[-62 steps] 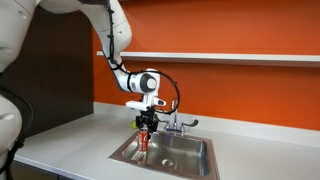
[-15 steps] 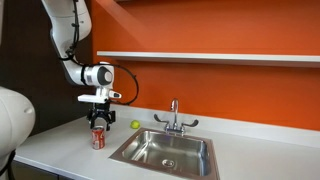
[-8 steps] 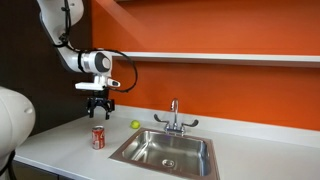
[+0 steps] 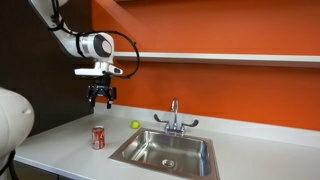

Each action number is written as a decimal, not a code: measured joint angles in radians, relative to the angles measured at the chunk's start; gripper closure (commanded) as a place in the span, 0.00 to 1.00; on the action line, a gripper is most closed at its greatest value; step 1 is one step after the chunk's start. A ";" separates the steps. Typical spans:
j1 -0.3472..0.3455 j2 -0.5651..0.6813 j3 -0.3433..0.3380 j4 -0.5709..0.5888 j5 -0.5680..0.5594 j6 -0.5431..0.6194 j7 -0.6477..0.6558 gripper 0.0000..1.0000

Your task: Put the can on the counter to the left

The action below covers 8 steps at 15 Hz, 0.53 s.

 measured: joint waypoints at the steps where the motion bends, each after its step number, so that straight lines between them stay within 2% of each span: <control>1: -0.007 -0.027 -0.007 -0.010 0.000 -0.014 0.000 0.00; 8: -0.058 -0.206 -0.036 -0.091 0.000 -0.105 0.017 0.00</control>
